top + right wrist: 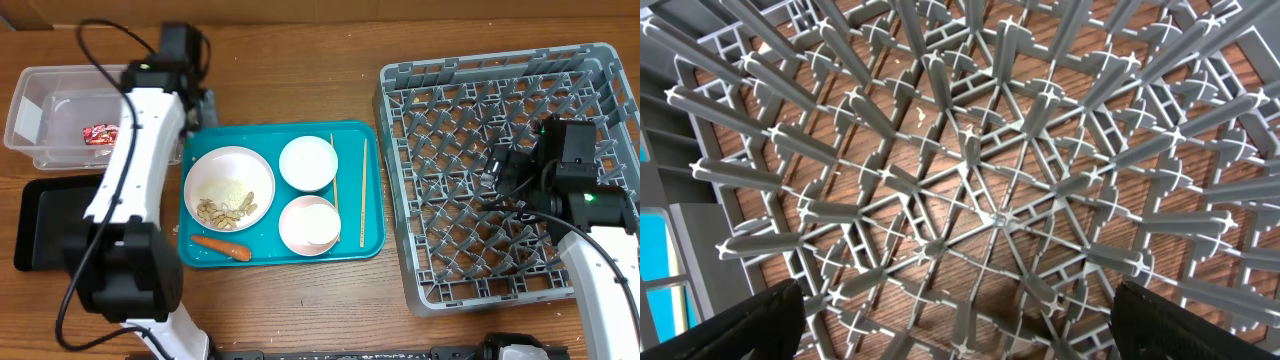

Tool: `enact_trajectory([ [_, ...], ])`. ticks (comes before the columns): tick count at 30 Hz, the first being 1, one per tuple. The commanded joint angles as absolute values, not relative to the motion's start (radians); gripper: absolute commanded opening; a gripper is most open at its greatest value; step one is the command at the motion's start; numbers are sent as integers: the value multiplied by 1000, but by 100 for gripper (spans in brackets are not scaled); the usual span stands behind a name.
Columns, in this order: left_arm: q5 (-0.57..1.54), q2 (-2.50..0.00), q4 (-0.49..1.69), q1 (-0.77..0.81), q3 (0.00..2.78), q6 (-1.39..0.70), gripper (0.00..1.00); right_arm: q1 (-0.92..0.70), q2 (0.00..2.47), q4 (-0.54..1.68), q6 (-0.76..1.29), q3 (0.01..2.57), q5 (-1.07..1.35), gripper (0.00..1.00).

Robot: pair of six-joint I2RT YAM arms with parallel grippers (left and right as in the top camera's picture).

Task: Sort waste into correct bins and load items into the dishwasher
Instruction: 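Move the tissue left and release it into the clear bin, then grasp the white cup on the pink bowl with the left gripper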

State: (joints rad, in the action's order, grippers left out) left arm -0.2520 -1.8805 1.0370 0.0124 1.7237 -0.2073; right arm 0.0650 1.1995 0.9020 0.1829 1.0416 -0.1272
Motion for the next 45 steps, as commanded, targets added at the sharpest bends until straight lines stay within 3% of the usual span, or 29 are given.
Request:
enact_trajectory([
  [1,-299,-1861,971,-70,1751,-221,4,68,1192,900,183,1068,-123,100],
  [7,-265,-1897,888,-197,1749,-330,4,68,1192,900,183,1068,-123,100],
  [12,-185,-1937,887,-242,1748,-329,11,68,1192,899,183,1068,-123,100],
  [13,-181,-1942,889,-246,1748,-329,17,68,1192,899,183,1068,-123,100],
  [14,-182,-1942,889,-247,1748,-329,32,68,1192,900,183,1068,-123,100],
  [15,-183,-1942,888,-248,1748,-328,54,68,1192,900,183,1068,-123,100],
  [16,-183,-1940,887,-248,1749,-318,66,68,1192,900,183,1068,-123,100],
  [18,-182,-1929,889,-248,1752,-290,77,68,1192,900,183,1068,-123,100],
  [24,-175,-1840,960,-219,1753,-279,80,68,1192,900,183,1068,-123,100],
  [29,6,-1778,1071,-135,1753,-208,80,68,1192,900,183,1068,-123,100],
  [34,179,-1777,1236,-12,1749,-122,82,68,1192,900,183,1068,-123,100],
  [45,184,-1784,1448,314,1666,-103,86,68,1192,956,183,1068,-123,100],
])
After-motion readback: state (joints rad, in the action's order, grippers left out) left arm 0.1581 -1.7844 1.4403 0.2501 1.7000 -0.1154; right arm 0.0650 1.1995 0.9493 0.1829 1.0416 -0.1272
